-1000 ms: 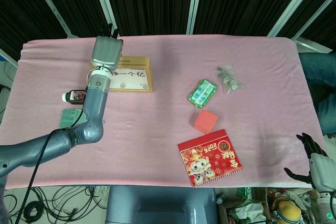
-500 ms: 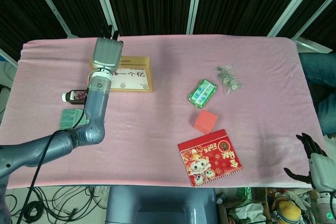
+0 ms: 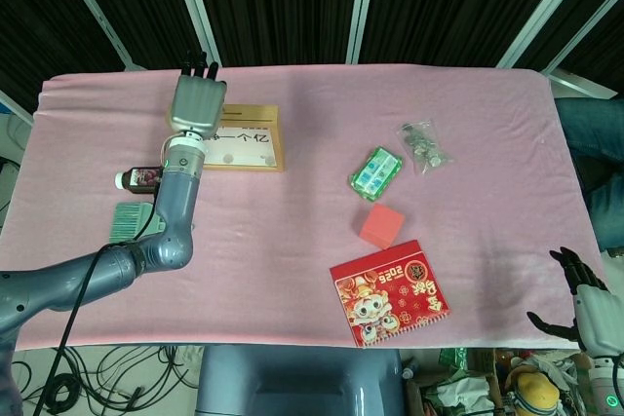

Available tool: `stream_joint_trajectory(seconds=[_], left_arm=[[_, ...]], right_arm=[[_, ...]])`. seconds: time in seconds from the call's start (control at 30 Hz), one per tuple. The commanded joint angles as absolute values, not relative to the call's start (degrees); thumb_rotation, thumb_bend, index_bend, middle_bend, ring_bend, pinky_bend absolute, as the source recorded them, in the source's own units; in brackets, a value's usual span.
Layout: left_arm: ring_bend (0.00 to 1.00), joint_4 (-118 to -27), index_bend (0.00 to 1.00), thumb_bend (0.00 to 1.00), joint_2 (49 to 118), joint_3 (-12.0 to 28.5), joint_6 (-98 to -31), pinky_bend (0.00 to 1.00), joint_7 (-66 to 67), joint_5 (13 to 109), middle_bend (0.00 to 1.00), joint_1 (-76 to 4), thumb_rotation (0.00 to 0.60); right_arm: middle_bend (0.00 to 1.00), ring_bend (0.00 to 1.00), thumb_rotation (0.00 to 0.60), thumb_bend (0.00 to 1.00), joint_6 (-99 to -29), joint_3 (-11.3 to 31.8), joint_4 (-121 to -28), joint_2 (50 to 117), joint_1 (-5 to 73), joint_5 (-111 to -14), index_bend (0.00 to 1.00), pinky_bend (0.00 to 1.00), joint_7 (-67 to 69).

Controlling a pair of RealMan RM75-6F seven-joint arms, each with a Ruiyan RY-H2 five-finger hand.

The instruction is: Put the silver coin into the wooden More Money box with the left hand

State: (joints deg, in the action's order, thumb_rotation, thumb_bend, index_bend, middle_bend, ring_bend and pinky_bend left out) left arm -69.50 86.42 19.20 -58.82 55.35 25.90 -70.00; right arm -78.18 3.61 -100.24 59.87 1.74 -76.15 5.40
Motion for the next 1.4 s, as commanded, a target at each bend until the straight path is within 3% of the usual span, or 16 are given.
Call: stream_joint_trajectory(seconds=[0.03, 0.57, 0.93, 1.2, 1.3, 1.4], left_arm=[[0.0, -69.6, 0.61, 0.51, 86.4, 19.2, -59.0, 0.01, 55.5, 25.8, 0.17, -70.1, 0.6], [0.0, -69.3, 0.6, 0.51, 86.9, 18.6, -59.2, 0.01, 56.5, 25.6, 0.16, -70.2, 0.6], [0.0, -69.8, 0.35, 0.5, 86.5, 18.5, -58.4, 0.01, 56.9, 25.0, 0.14, -70.4, 0.6], [0.0, -71.5, 0.33, 0.5, 85.6, 19.0, -59.4, 0.01, 55.8, 26.6, 0.14, -70.4, 0.6], [0.0, -75.2, 0.29, 0.5, 83.4, 19.9, -61.1, 0.01, 55.0, 27.4, 0.13, -69.9, 0.6], [0.0, -80.6, 0.17, 0.49, 80.3, 20.5, -63.6, 0.01, 55.6, 27.0, 0.08, -68.9, 0.6]], right_arm=[[0.04, 0.11, 0.6, 0.09, -78.1, 3.6, -100.2, 59.8, 1.7, -76.1, 0.14, 0.2, 5.4], [0.04, 0.11, 0.6, 0.09, -77.6, 3.6, -100.4, 59.6, 1.8, -75.7, 0.14, 0.2, 5.9], [0.04, 0.11, 0.6, 0.09, -77.4, 3.7, -100.4, 59.6, 1.9, -75.7, 0.14, 0.2, 5.9], [0.04, 0.11, 0.6, 0.09, -77.4, 3.7, -100.3, 59.6, 1.9, -75.7, 0.14, 0.2, 6.0], [0.04, 0.11, 0.6, 0.09, -77.2, 3.8, -100.1, 59.7, 2.0, -75.4, 0.14, 0.2, 6.0], [0.04, 0.11, 0.6, 0.09, -77.2, 4.0, -100.0, 59.7, 2.1, -75.1, 0.14, 0.2, 5.9]])
